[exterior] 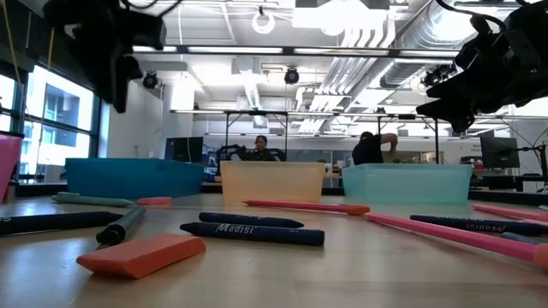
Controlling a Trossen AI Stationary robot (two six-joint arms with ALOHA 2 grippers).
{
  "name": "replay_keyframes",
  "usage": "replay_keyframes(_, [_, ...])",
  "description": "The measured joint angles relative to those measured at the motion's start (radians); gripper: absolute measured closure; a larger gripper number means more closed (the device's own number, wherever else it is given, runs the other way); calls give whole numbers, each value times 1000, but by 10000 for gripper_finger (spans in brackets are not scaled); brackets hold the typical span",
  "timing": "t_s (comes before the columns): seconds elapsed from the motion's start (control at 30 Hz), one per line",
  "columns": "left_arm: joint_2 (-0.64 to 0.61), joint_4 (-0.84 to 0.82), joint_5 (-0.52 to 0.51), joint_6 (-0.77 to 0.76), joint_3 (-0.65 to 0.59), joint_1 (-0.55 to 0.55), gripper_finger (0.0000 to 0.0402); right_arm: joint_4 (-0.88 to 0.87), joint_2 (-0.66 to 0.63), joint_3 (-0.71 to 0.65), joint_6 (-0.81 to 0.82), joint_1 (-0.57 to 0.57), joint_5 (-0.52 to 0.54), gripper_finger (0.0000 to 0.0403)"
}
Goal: Sort crayons/erasers/pens/pencils in bins
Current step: Put the blue pen into the blue bin
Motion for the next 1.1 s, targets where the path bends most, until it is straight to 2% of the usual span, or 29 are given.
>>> replay_keyframes(0.1, [61, -44, 8, 15, 0, 0, 177, -4, 0, 0, 0, 0, 0, 185])
replay_keyframes(0.23, [124, -46, 45, 22, 0, -4, 177, -4, 0, 0, 0, 0, 0, 185])
replay_keyframes(0.43, [221, -46, 48, 29, 0, -17, 177, -4, 0, 0, 0, 0, 0, 185])
replay_keyframes(0.57, [272, -28, 61, 108, -3, -26, 177, -4, 0, 0, 0, 0, 0, 185])
replay_keyframes(0.8, [283, 88, 68, 135, -55, -47, 177, -4, 0, 0, 0, 0, 0, 185])
replay_keyframes(1.1, [283, 97, 64, 133, -138, -52, 177, -6, 0, 0, 0, 0, 0, 185])
